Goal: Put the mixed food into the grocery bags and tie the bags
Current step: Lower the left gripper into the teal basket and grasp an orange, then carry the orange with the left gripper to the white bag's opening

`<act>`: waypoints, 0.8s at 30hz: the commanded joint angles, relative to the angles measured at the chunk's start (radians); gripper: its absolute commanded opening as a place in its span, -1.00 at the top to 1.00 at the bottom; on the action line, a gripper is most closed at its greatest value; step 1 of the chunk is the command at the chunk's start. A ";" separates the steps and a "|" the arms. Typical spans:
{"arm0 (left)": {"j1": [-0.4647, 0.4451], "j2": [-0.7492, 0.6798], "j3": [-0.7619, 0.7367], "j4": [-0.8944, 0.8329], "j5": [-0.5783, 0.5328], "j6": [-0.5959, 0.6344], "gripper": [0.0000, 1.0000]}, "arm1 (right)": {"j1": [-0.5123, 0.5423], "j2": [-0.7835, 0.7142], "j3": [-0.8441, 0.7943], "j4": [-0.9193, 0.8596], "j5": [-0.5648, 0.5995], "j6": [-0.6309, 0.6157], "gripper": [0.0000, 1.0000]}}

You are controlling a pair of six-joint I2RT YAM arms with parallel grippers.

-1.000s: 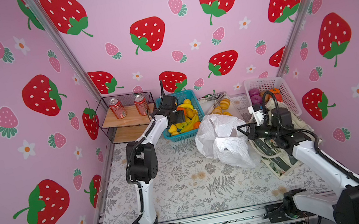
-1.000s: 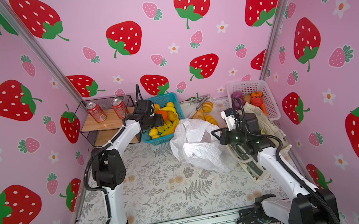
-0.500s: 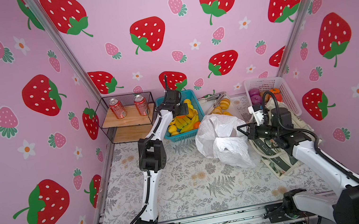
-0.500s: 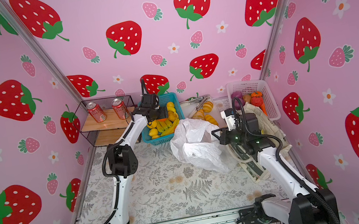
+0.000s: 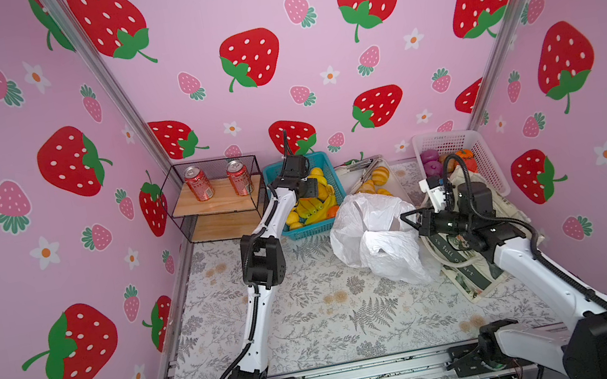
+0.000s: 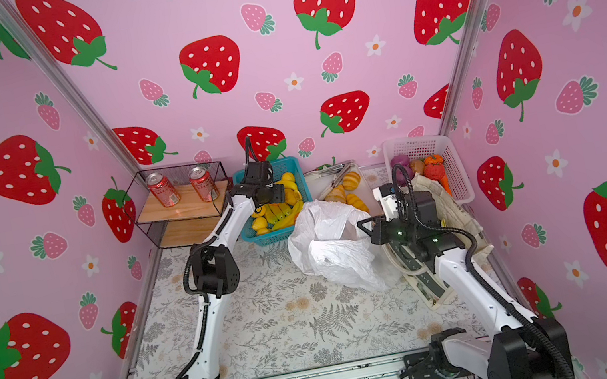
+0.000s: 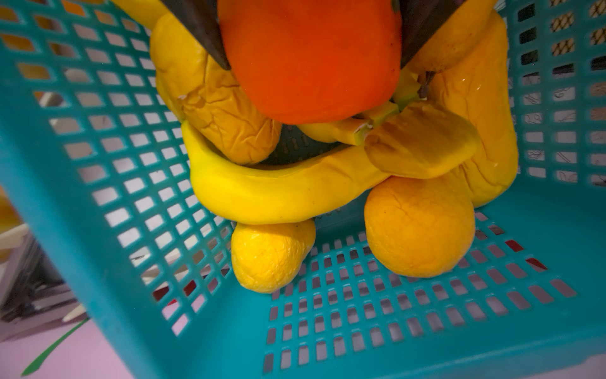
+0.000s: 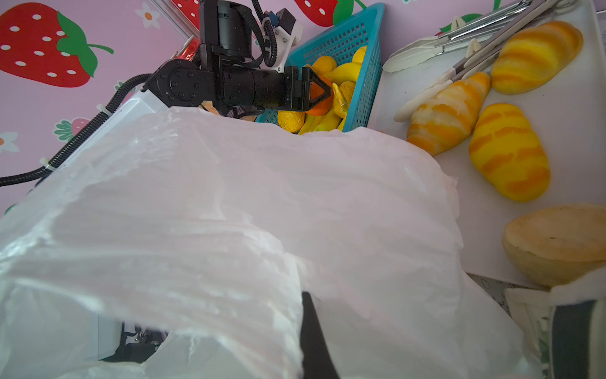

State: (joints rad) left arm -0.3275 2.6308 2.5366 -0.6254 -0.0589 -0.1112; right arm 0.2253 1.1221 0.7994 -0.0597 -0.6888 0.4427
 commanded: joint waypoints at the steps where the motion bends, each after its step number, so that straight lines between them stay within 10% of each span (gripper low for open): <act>1: -0.007 -0.029 0.038 -0.003 0.020 0.008 -0.27 | -0.002 0.004 0.017 0.018 0.002 -0.009 0.98; 10: -0.036 -0.302 -0.183 0.032 0.063 -0.048 -0.02 | -0.002 -0.008 0.005 0.026 0.003 -0.004 0.99; 24: -0.238 -1.323 -1.388 0.299 0.013 -0.267 0.04 | -0.003 -0.010 0.017 0.029 0.025 -0.010 0.99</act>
State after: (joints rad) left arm -0.5220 1.4128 1.2743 -0.3313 0.0010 -0.3305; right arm 0.2253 1.1225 0.7994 -0.0494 -0.6739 0.4435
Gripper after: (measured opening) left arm 0.688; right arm 0.045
